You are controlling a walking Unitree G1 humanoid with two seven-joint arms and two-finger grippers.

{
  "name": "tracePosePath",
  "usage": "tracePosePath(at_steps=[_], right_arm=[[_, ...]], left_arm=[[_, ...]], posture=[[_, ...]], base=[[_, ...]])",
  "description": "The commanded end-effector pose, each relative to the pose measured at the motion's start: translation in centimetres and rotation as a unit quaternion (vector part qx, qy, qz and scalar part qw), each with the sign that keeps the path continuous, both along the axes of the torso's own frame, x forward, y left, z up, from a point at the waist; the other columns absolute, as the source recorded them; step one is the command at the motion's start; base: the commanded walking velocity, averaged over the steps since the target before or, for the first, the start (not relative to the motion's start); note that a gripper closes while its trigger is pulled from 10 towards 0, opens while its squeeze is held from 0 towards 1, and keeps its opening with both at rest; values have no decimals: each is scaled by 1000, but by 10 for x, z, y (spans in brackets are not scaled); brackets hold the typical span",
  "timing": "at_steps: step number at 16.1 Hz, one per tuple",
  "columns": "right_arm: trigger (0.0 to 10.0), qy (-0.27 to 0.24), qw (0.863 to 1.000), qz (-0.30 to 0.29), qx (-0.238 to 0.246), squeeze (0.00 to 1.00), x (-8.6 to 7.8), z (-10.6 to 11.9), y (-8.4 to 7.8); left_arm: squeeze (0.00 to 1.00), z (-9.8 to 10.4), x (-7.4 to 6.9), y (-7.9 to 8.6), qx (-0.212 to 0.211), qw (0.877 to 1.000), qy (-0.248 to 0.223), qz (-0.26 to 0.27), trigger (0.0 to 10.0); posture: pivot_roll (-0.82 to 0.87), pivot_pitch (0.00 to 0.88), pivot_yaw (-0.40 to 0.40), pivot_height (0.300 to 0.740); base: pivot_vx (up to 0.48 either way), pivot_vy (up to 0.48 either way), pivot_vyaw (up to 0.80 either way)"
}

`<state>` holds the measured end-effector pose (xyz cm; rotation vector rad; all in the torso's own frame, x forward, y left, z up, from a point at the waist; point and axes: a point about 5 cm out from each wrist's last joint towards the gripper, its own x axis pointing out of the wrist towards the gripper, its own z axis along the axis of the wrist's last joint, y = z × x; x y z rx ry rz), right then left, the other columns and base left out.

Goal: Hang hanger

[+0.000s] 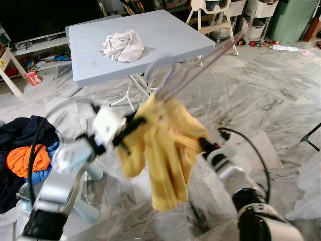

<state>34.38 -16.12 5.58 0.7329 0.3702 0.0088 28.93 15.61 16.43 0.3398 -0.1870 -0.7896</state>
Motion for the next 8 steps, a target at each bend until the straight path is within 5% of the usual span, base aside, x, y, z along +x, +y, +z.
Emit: tracePosePath(at_steps=[1,4,8], right_arm=[[0,-14,1000,-10,-13,0,7,10,-5],[0,-61,996,-23,-56,0,22,38,-26],[0,-77,995,-16,-68,0,29,52,-29]], left_arm=[[0,6,0,10,-3,1000,-19,10,0],[0,-17,-5,19,7,1000,12,20,0],[0,-24,-13,10,-7,999,27,-17,0]], posture=[[73,34,71,740],[56,34,55,740],[44,32,45,740]], base=[[0,0,0],[0,0,0],[0,0,0]])
